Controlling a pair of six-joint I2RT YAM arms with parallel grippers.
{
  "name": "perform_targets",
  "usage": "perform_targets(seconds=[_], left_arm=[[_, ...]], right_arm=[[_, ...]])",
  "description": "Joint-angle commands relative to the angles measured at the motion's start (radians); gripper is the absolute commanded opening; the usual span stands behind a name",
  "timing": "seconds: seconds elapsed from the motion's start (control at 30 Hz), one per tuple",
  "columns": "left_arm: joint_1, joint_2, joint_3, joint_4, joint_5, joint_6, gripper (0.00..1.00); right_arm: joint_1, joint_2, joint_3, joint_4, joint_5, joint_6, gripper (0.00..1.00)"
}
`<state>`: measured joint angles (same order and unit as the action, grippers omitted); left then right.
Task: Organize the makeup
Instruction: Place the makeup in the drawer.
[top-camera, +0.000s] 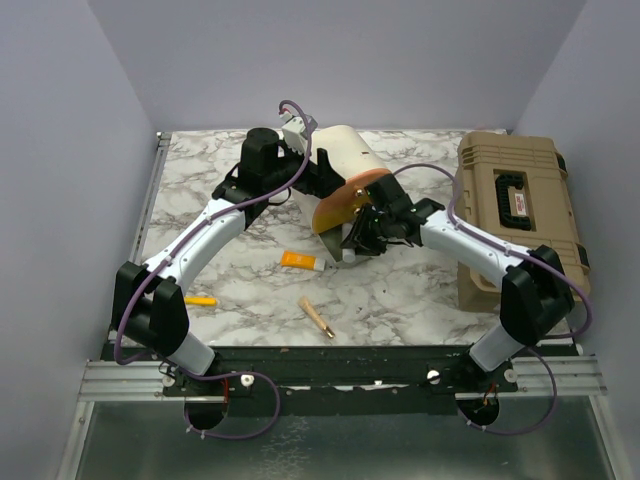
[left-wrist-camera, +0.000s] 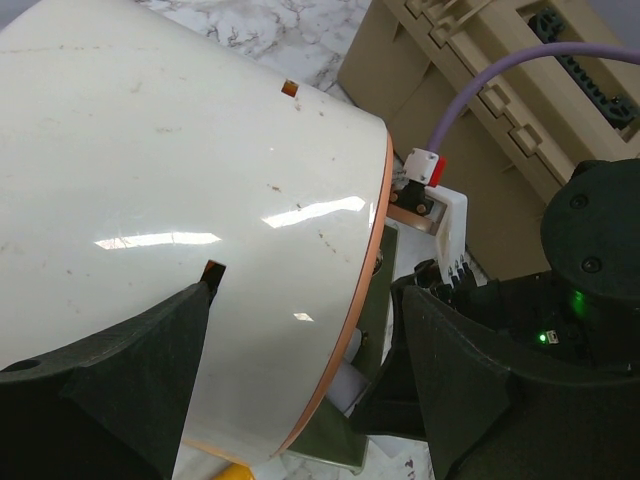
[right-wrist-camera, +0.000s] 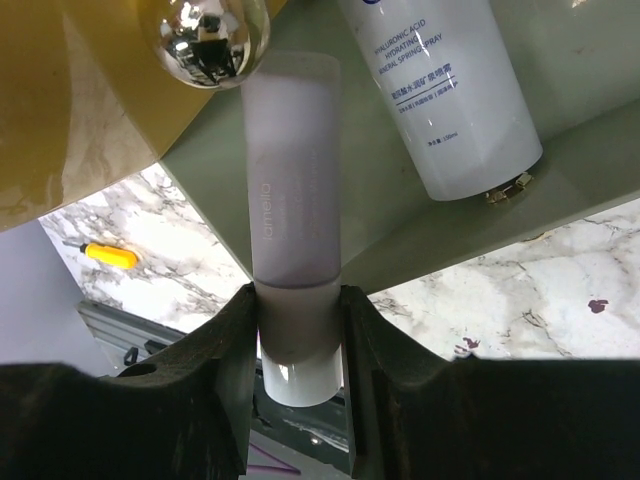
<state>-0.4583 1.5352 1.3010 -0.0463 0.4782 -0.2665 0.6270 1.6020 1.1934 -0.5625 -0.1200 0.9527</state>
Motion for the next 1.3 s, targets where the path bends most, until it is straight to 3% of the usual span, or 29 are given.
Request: perform_targets(seconds=[0.0, 0.13, 0.47, 0.63, 1.27], left_arm=[[-0.003, -0.015, -0.027, -0.047, -0.003, -0.021, 0.79], [-0.003, -0.019, -0.034, -0.044, -0.006, -0.021, 0.79], [-0.003, -0.014, -0.030, -0.038, 0.003, -0.029, 0.80], [-0.003, -0.011, -0.032, -0.037, 0.005, -0.032, 0.80], [-0.003, -0.021, -0.036, -0.035, 0.005, -0.045, 0.80]], right_arm=[[-0.006, 0.019, 0.027, 0.065, 0.046, -0.024, 0.16], [-0.006, -0.023, -0.023, 0.133, 0.083, -0.024, 0.24], [-0.006, -0.077, -0.094, 0.236, 0.073, -0.059, 0.26], [-0.005, -0.104, -0.141, 0.294, 0.071, -0.070, 0.33], [-0.005, -0.038, -0.029, 0.213, 0.219, -0.141, 0.37]])
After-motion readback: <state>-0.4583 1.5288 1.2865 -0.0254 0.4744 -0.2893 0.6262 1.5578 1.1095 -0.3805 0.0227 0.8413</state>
